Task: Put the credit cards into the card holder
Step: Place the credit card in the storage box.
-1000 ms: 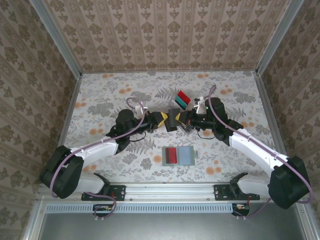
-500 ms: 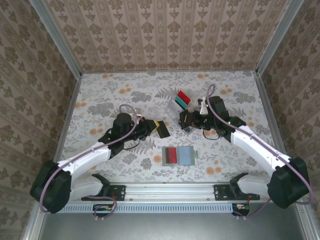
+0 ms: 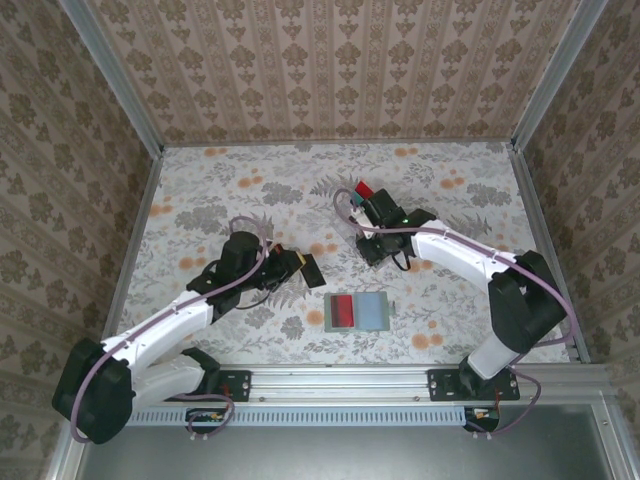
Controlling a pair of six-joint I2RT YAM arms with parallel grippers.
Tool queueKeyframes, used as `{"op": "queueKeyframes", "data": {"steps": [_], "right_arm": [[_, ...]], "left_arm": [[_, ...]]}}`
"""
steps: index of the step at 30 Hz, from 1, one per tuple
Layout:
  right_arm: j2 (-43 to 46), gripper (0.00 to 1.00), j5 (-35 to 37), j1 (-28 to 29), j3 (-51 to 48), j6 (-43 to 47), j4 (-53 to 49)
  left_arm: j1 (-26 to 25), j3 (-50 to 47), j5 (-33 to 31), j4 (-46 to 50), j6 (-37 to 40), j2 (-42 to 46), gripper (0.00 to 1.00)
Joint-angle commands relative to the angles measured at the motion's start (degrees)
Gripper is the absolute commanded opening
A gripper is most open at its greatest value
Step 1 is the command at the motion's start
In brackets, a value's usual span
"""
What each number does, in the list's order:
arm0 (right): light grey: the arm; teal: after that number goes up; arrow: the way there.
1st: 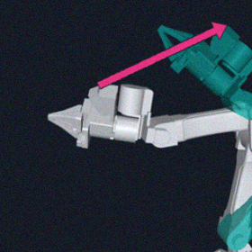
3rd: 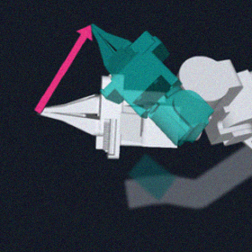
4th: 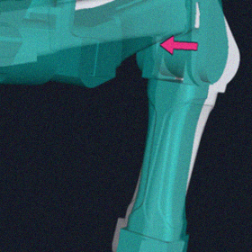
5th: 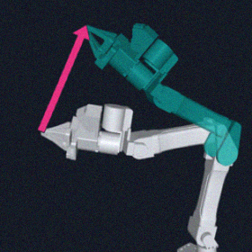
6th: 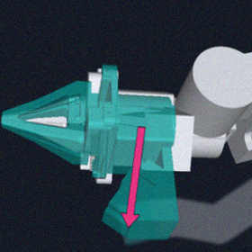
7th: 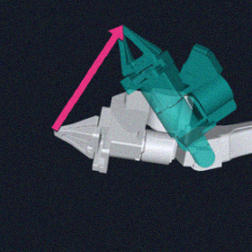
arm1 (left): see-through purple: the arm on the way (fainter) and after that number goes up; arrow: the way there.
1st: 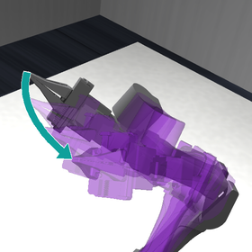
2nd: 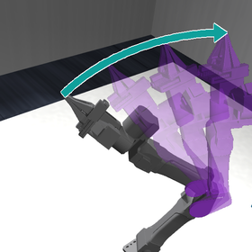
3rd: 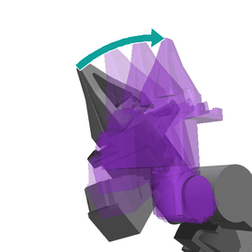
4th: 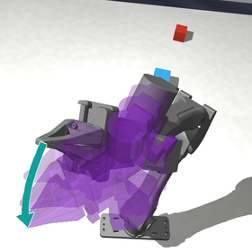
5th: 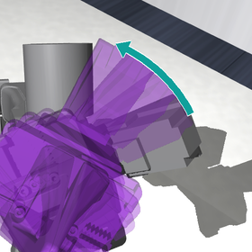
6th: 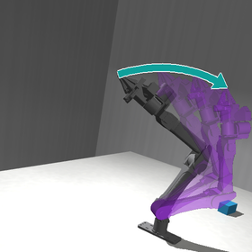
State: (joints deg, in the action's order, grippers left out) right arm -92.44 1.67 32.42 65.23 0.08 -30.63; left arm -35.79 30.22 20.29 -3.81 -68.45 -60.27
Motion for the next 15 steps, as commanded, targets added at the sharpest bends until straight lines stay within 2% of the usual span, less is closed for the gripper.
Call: {"op": "queueKeyframes", "data": {"steps": [1,9,15], "right_arm": [[-1.4,0.13,5.5,0.2,2.2,6.6,-0.9],[-4.8,0.13,6.2,0.2,2.8,8.1,-0.4],[-5.5,0.13,6.7,0.2,0.9,8.9,4.9]], "left_arm": [[0.6,0.5,0.3,1.6,2.4,0.8,0.0],[0.7,0.3,0.5,1.4,2.3,0.7,0.0],[0.7,0.1,0.4,1.5,2.2,0.8,0.0]]}}
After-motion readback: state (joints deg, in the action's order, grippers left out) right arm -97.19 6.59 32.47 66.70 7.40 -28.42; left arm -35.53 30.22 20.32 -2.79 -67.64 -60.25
